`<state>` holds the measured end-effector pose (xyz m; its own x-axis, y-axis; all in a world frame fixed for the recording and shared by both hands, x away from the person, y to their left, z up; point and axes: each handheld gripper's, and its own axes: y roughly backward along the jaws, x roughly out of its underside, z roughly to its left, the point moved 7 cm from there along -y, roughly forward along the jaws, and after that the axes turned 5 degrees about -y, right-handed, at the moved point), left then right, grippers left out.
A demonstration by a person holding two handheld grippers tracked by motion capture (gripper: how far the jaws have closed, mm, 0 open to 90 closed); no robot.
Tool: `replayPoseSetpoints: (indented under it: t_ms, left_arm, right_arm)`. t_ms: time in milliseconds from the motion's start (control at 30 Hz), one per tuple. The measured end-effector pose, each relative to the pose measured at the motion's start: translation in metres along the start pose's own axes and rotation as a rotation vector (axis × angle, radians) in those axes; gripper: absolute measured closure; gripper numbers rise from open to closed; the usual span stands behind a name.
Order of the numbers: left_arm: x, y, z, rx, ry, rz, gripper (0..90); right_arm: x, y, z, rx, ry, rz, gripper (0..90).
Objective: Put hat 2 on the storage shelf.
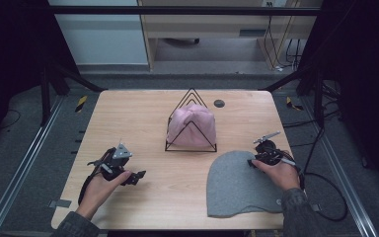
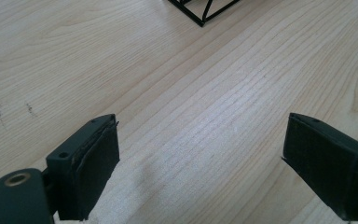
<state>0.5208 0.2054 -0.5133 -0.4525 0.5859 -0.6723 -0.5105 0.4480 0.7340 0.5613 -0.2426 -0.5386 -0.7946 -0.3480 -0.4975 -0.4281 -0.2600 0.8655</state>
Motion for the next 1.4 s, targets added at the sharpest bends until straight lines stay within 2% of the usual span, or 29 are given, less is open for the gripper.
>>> replayPoseSetpoints:
  t_ms: [200, 300, 467, 567, 633, 700, 800, 933, 967, 1167, 1400]
  left_arm:
    - [0.001, -0.001, 0.000, 0.004, -0.001, 0.005, 10.1]
    - [0.001, -0.001, -0.001, 0.005, 0.000, 0.008, 10.1]
    - [0.002, -0.002, -0.001, 0.013, 0.000, 0.013, 10.1]
    - [0.002, -0.003, -0.002, 0.025, 0.001, 0.015, 10.1]
    - [0.003, -0.004, -0.003, 0.031, 0.002, 0.019, 10.0]
    - [0.004, -0.006, -0.005, 0.050, 0.005, 0.026, 9.8]
    - [0.004, -0.007, -0.006, 0.058, 0.003, 0.026, 9.4]
    - [0.003, -0.007, -0.009, 0.091, 0.013, 0.013, 8.9]
    - [0.003, -0.008, -0.011, 0.112, 0.011, 0.011, 8.8]
    - [0.003, -0.009, -0.015, 0.135, 0.003, 0.015, 8.7]
    - [0.003, -0.010, -0.016, 0.145, -0.002, 0.012, 8.7]
  right_arm:
    - [0.001, 0.001, 0.006, -0.043, 0.023, 0.001, 80.3]
    - [0.002, 0.002, 0.010, -0.052, 0.035, -0.006, 84.7]
    - [0.000, 0.008, 0.015, -0.073, 0.041, -0.028, 85.5]
    - [-0.003, 0.018, 0.022, -0.099, 0.052, -0.061, 85.8]
    - [-0.007, 0.028, 0.031, -0.128, 0.071, -0.100, 85.8]
    - [-0.010, 0.037, 0.037, -0.144, 0.090, -0.128, 85.9]
    - [-0.018, 0.054, 0.050, -0.164, 0.131, -0.184, 85.9]
    - [-0.028, 0.079, 0.069, -0.196, 0.186, -0.261, 85.9]
    - [-0.031, 0.084, 0.074, -0.204, 0.196, -0.277, 85.9]
    - [-0.043, 0.102, 0.103, -0.252, 0.258, -0.336, 85.9]
    - [-0.058, 0.113, 0.128, -0.282, 0.313, -0.375, 86.0]
